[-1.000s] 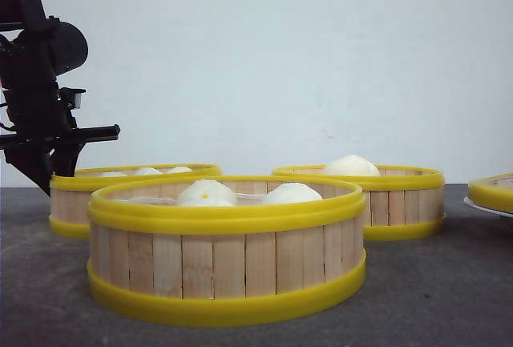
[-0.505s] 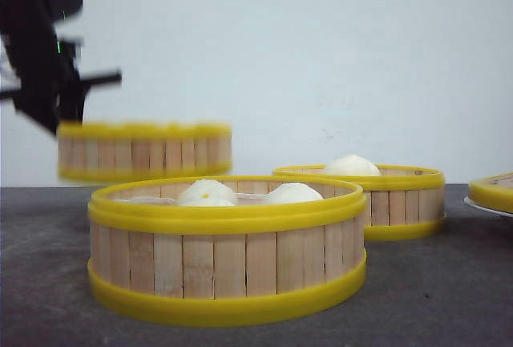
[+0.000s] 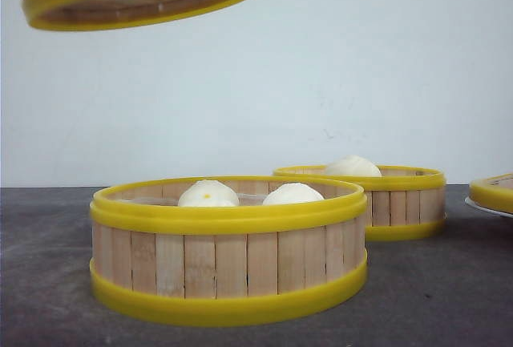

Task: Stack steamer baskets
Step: 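Grasp the basket rim with the left gripper and lift it up, then lower the held basket onto the front steamer basket and release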

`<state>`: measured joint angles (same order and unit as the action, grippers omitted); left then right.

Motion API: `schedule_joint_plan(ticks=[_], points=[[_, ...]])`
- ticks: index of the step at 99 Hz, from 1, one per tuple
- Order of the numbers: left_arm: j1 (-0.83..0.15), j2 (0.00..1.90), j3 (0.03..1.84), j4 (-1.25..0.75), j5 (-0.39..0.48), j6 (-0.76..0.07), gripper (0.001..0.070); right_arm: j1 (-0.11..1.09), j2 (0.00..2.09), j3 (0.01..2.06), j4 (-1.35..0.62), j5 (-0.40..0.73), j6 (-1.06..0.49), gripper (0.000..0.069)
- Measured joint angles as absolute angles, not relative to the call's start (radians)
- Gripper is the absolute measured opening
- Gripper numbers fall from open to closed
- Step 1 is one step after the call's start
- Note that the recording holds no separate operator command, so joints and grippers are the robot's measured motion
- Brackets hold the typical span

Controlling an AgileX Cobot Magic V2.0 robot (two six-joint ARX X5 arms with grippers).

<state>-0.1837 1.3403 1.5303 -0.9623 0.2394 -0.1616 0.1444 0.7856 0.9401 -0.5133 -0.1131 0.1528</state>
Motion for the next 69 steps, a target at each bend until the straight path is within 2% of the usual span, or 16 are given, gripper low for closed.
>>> schedule_joint_plan(ticks=[18,39,69], points=[[-0.303,1.333,1.519,-1.005,0.220,-0.137,0.0028,0.144,0.730,0.940,-0.521,-0.113,0.153,0.0458],[-0.443,1.340,1.435,-0.920,0.147,-0.135,0.0028,0.144,0.703,0.940,-0.547,-0.113,0.153,0.0458],[-0.495,1.445,1.371,-0.854,0.082,-0.146,0.0028,0.144,0.700,0.940,-0.566,-0.120,0.153,0.0458]])
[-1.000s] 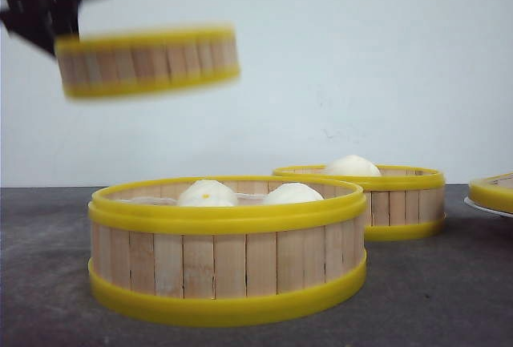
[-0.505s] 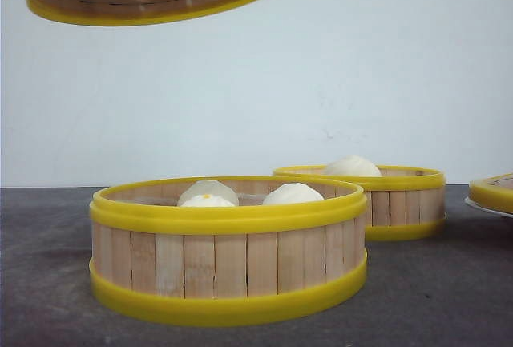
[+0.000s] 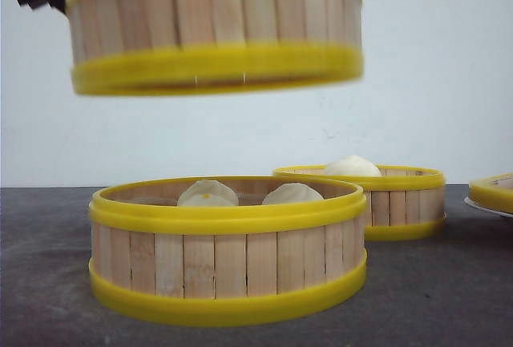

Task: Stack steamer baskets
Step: 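Lower the held basket onto the front steamer basket and release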

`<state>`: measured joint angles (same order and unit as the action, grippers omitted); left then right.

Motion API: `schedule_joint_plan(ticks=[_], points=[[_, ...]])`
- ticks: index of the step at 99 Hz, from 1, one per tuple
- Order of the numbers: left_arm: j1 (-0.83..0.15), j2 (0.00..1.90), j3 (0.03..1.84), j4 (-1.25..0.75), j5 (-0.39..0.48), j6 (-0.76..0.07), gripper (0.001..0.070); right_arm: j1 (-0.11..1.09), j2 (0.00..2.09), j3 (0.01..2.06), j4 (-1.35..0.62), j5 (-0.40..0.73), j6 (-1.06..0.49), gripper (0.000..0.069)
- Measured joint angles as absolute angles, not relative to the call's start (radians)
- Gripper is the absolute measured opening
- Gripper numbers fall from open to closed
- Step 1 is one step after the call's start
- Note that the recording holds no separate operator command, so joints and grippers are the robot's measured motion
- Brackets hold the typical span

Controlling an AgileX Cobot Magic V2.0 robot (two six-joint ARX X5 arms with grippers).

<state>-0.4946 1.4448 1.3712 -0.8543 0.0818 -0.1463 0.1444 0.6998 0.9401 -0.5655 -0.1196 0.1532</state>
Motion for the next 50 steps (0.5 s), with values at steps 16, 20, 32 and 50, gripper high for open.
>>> schedule_joint_plan(ticks=[16,20,32,50], points=[[-0.502,1.495,1.371,-0.826,0.081,-0.151,0.0028,0.144,0.700,0.940,-0.569,-0.130,0.153,0.0458],[-0.502,1.509,1.371,-0.826,0.081,-0.150,0.0028,0.144,0.700,0.940,-0.569,-0.130,0.153,0.0458],[-0.503,1.539,1.344,-0.796,0.081,-0.150,0.0028,0.144,0.700,0.940,-0.569,-0.130,0.153,0.0458],[-0.503,1.544,1.297,-0.746,0.081,-0.152,0.0028,0.144,0.700,0.940,-0.569,-0.130,0.153,0.0458]])
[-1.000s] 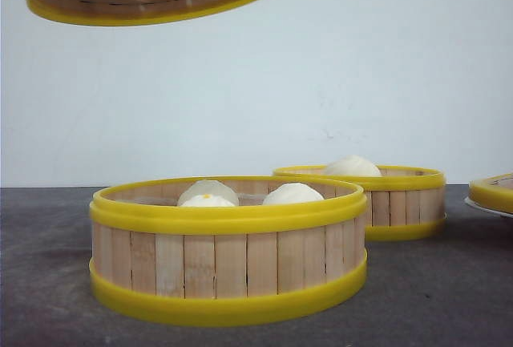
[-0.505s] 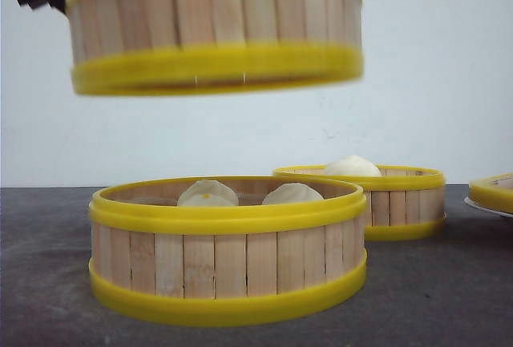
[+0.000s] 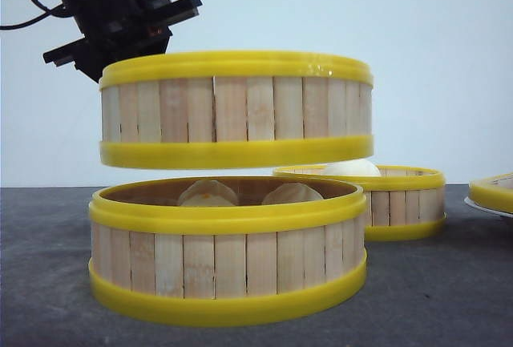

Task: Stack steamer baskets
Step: 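Lower the held basket onto the front steamer basket and release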

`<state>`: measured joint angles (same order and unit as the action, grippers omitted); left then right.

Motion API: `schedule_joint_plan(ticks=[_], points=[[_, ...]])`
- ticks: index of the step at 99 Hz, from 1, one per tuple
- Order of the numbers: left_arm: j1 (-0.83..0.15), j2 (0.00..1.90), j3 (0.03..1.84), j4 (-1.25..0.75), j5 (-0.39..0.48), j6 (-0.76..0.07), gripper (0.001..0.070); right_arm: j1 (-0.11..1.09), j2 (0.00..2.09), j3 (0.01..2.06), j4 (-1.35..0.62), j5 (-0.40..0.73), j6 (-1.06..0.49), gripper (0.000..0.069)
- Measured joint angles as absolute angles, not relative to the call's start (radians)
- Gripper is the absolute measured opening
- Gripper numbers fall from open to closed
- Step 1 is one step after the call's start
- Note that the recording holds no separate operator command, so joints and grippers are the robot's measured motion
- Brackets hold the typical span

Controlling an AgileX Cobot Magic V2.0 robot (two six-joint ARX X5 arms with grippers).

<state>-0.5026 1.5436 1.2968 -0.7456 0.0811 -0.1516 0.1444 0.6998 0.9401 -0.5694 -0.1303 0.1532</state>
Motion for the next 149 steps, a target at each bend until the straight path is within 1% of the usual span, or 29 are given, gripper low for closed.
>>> schedule_joint_plan(ticks=[27,49,127,131,135,141,143,149], points=[[-0.503,1.544,1.236,-0.719,0.081,-0.154,0.0028,0.144,0.700,0.940,-0.574,-0.130,0.153,0.0458],[-0.502,1.545,1.235,-0.703,0.056,-0.155,0.0028,0.144,0.700,0.940,-0.578,-0.130,0.153,0.0458],[-0.488,1.575,1.231,-0.706,0.066,-0.157,0.0033,0.144,0.700,0.940,-0.584,-0.130,0.153,0.0458],[-0.488,1.575,1.231,-0.706,0.067,-0.159,0.0048,0.144,0.700,0.940,-0.584,-0.130,0.153,0.0458],[-0.488,1.575,1.231,-0.706,0.067,-0.162,0.0082,0.144,0.700,0.940,-0.584,-0.130,0.153,0.0458],[-0.486,1.575,1.231,-0.702,0.067,-0.166,0.0163,0.144,0.700,0.940,-0.584,-0.130,0.153,0.0458],[-0.486,1.575,1.231,-0.702,0.066,-0.169,0.0201,0.144,0.700,0.940,-0.584,-0.130,0.153,0.0458],[-0.485,1.575,1.231,-0.702,0.066,-0.170,0.0267,0.144,0.700,0.940,-0.584,-0.130,0.153,0.0458]])
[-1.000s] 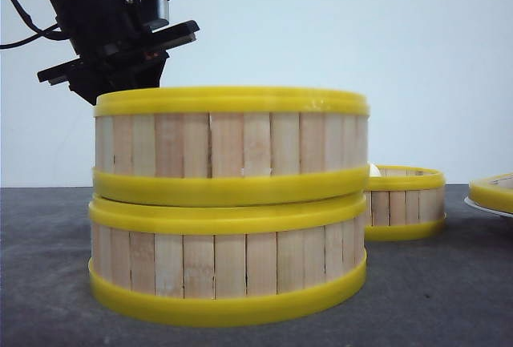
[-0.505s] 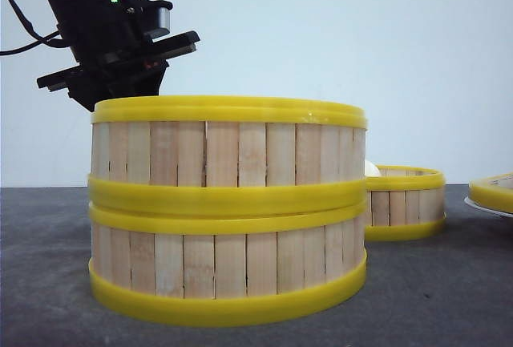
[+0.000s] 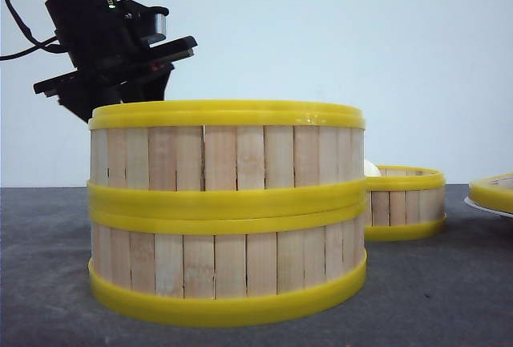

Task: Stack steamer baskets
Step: 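Lower the held basket onto the front steamer basket and release, then raise the left gripper away from the stack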

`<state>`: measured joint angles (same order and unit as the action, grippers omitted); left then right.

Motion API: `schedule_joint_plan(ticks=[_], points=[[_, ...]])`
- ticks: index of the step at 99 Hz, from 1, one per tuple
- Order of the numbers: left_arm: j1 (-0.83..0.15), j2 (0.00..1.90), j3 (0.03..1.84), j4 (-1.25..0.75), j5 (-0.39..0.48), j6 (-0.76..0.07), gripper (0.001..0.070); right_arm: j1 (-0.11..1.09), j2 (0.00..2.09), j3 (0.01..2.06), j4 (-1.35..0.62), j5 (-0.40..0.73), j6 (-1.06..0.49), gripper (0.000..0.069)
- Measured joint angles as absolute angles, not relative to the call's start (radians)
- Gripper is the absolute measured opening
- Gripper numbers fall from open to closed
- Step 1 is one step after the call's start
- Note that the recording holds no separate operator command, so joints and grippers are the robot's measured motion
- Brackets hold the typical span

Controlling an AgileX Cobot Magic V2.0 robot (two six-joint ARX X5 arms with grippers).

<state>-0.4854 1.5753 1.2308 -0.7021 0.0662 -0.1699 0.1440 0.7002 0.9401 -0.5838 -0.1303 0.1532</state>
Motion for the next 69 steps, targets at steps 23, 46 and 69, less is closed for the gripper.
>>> schedule_joint_plan(ticks=[23,46,69], points=[[-0.485,1.565,1.229,-0.674,0.031,-0.172,0.0299,0.144,0.718,0.940,-0.584,-0.132,0.154,0.0458],[-0.485,1.343,1.226,-0.561,-0.032,-0.173,0.0299,0.144,0.824,0.940,-0.549,-0.157,0.158,0.0458],[-0.485,1.073,1.227,-0.521,-0.056,-0.173,0.0299,0.144,1.010,0.963,-0.475,-0.157,0.161,0.0458]])
